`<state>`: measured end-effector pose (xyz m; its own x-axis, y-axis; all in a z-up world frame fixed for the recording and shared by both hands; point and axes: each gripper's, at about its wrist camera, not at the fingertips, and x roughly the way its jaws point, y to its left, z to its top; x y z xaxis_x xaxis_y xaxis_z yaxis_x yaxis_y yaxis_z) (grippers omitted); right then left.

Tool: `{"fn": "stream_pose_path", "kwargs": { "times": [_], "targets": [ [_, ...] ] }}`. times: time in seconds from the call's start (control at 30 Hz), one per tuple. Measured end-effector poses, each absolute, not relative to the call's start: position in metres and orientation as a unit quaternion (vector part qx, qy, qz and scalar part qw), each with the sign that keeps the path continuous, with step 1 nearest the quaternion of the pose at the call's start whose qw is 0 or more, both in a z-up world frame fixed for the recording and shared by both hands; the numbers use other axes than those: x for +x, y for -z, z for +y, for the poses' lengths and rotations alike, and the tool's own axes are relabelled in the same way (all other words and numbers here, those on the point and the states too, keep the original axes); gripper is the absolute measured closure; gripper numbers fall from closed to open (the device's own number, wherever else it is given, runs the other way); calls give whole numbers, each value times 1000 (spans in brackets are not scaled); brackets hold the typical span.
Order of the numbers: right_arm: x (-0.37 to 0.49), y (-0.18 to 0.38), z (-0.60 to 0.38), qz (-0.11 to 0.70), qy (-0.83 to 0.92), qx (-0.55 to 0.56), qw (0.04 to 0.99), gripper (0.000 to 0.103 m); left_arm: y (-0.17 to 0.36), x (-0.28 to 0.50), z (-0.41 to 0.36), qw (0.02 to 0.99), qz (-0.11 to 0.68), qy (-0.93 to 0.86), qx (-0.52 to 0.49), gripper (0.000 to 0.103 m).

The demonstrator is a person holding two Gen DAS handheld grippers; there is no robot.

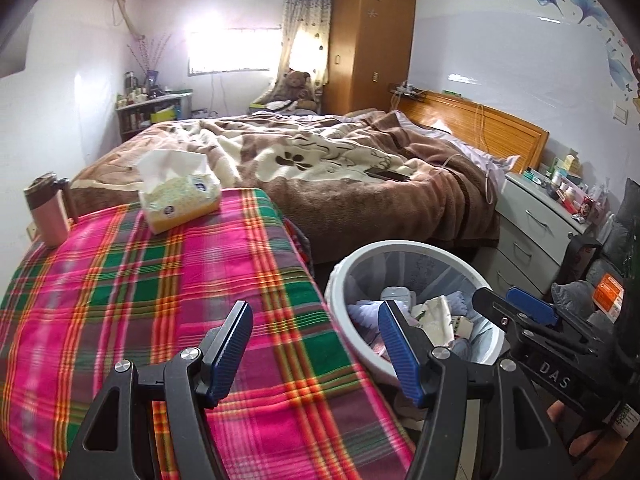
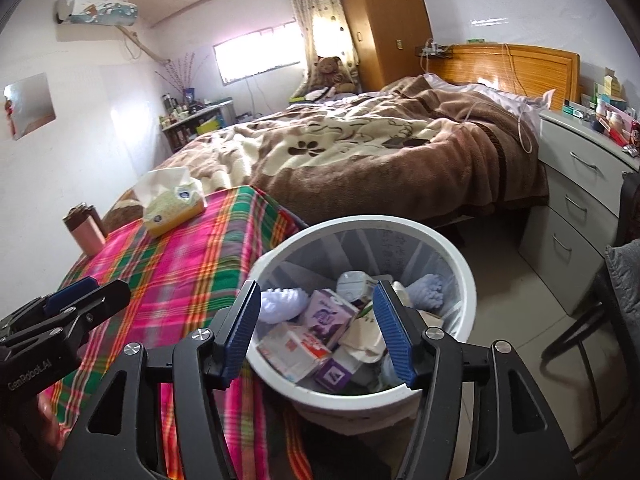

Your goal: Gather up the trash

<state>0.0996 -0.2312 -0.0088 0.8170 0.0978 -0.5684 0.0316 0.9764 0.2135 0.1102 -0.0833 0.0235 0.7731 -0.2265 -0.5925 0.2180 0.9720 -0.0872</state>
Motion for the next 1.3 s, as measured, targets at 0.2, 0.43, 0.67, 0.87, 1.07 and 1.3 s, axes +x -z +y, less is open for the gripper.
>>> {"fn": "stream_pose_path", "kwargs": {
  "times": [0.2, 0.43, 0.67, 0.87, 1.07, 1.3],
  "targets": [
    [86, 10, -214, 285, -31, 95, 953, 37, -24, 83, -63, 954, 291, 77, -1, 38],
    [72, 11, -197, 257, -35, 67, 963, 37, -15, 63, -44, 954, 294, 55, -11, 38],
    [66, 11, -187, 248, -55, 59, 965, 37, -12, 49, -36, 961, 275, 32, -2, 38],
    [62, 12, -178, 245, -60, 53, 966, 37, -7, 45, -32, 960, 277, 26, -6, 38],
    [61, 13, -175, 249, -61, 56, 965, 37, -9, 45, -28, 961, 275, 23, -8, 38],
    [59, 13, -172, 251, -61, 55, 964, 37, -9, 45, -28, 961, 277, 22, -6, 38]
  ]
}}
